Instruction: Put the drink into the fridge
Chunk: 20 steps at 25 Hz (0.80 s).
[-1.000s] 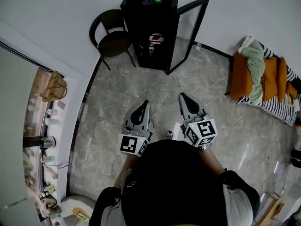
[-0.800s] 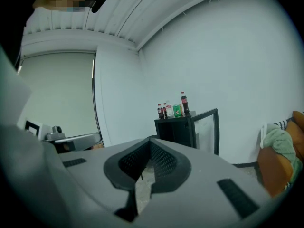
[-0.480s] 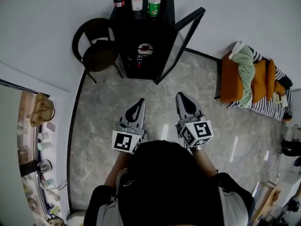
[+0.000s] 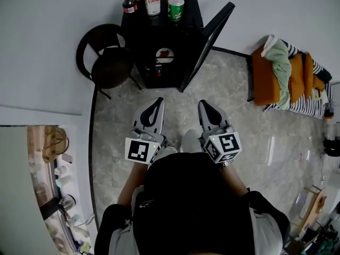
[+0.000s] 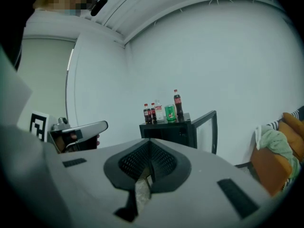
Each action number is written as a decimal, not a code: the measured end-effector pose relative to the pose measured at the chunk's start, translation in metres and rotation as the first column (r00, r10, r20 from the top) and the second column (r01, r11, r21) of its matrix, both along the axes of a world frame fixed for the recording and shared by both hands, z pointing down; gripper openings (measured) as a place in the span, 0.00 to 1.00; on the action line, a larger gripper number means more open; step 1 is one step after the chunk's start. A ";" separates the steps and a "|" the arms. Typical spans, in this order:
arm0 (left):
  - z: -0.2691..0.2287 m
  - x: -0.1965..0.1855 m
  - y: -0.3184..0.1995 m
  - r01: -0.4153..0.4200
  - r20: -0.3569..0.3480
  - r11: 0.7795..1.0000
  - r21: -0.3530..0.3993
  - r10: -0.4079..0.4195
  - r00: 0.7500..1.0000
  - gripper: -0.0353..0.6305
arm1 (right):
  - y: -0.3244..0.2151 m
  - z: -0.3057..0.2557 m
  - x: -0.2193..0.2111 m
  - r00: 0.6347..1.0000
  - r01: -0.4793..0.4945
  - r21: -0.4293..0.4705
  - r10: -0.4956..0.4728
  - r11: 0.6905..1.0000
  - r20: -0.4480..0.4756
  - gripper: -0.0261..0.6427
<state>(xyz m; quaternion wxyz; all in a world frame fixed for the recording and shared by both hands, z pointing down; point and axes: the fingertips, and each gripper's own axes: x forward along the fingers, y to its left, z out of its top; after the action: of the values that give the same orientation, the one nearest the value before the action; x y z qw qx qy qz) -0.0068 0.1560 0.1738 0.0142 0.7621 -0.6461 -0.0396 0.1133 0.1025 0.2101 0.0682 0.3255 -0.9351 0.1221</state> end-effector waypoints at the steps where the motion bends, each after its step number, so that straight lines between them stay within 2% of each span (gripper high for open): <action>1: 0.001 -0.003 -0.007 -0.005 -0.003 1.000 -0.005 0.005 1.000 0.07 | -0.005 0.001 -0.003 1.000 -0.006 -0.004 0.006 1.000 -0.002 0.06; 8: 0.002 -0.014 -0.069 -0.018 0.015 1.000 -0.007 0.018 1.000 0.07 | -0.059 0.016 -0.009 1.000 -0.028 -0.024 0.028 0.999 -0.011 0.06; 15: -0.007 -0.029 -0.136 0.009 0.063 1.000 -0.016 -0.008 0.998 0.07 | -0.136 0.012 -0.020 0.999 -0.040 -0.022 0.041 0.999 0.035 0.06; 20: -0.013 -0.040 -0.172 0.058 0.073 0.998 0.010 -0.058 0.996 0.07 | -0.175 0.010 -0.027 1.000 -0.012 0.006 0.011 1.000 0.019 0.06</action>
<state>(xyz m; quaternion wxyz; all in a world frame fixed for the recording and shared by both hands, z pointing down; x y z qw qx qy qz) -0.0468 -0.0161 0.1608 -0.0133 0.7440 -0.6678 -0.0146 0.0865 -0.0726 0.2204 0.0577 0.3300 -0.9342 0.1226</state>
